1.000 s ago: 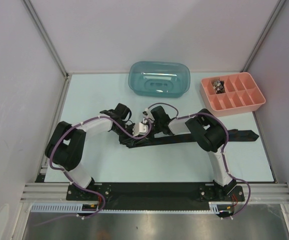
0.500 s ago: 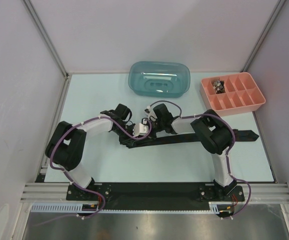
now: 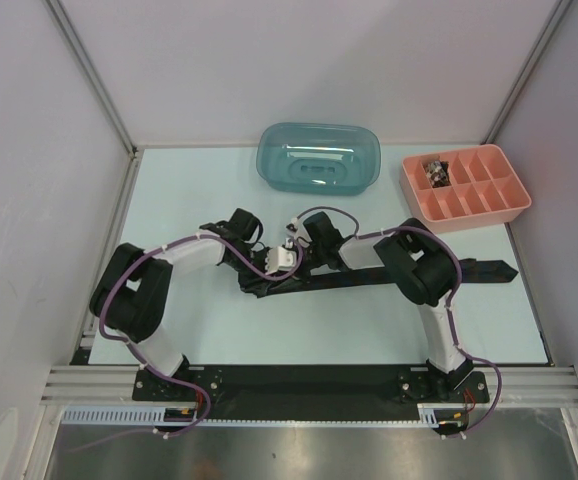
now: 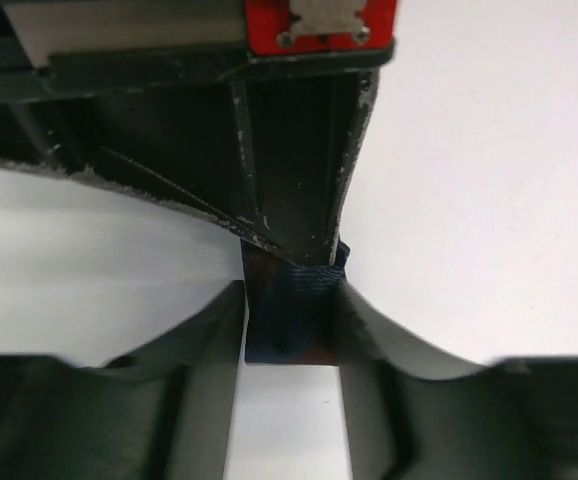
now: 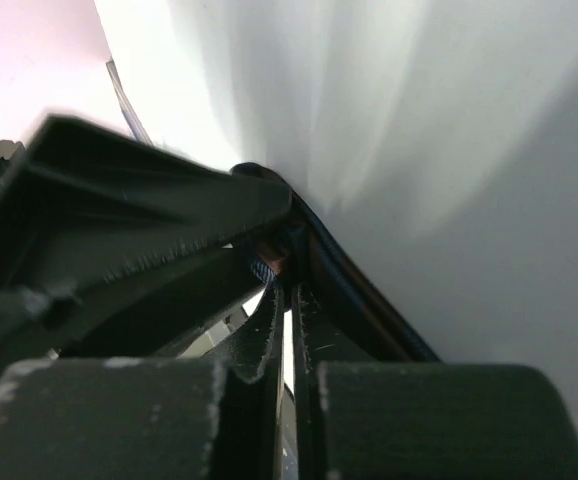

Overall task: Roll the ties
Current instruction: Roll the tie at the center of the board.

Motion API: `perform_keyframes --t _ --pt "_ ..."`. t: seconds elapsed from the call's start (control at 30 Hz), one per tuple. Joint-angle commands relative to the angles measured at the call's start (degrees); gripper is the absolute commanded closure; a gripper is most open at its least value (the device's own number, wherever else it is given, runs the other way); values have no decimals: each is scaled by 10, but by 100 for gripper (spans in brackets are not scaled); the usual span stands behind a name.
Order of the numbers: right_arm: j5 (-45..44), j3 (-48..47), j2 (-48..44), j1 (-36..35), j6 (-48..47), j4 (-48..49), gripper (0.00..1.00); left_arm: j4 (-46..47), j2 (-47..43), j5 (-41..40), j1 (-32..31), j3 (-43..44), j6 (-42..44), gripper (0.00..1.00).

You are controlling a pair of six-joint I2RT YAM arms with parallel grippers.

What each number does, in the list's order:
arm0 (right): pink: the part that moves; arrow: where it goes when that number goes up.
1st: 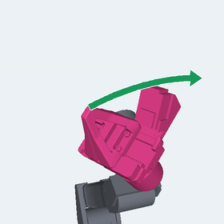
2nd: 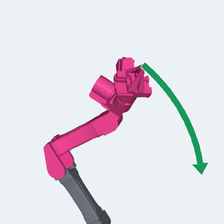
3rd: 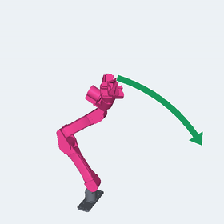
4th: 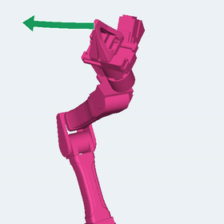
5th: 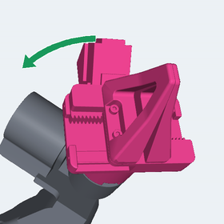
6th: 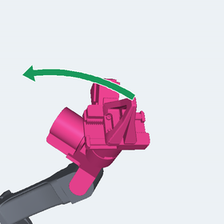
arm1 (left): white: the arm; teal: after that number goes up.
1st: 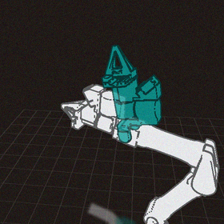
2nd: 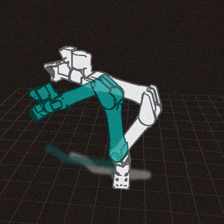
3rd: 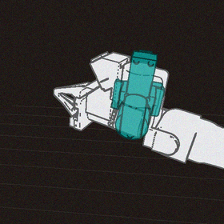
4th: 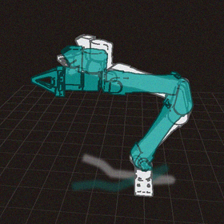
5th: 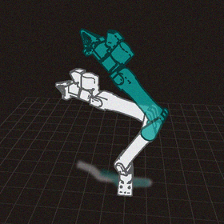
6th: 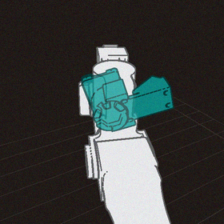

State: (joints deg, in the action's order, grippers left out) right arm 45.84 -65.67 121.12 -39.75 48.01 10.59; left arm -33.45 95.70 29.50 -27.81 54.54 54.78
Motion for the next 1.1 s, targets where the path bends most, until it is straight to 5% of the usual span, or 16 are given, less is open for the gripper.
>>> perform_keyframes --t 0.0,0.33,0.53,0.83,1.07 --pt "-9 -19 8 10 -18 -14 100 3 -22 13 14 -17 -16 43" --pt "10 5 14 40 -12 -26 100 26 -97 85 80 -37 -38 12" --pt "9 5 19 43 -32 -50 100 31 -64 54 53 -22 -24 7" --pt "2 13 -5 49 -57 -69 100 44 -26 61 22 6 -48 8" --pt "10 19 -11 49 -63 -70 100 52 -12 70 5 22 -57 26"
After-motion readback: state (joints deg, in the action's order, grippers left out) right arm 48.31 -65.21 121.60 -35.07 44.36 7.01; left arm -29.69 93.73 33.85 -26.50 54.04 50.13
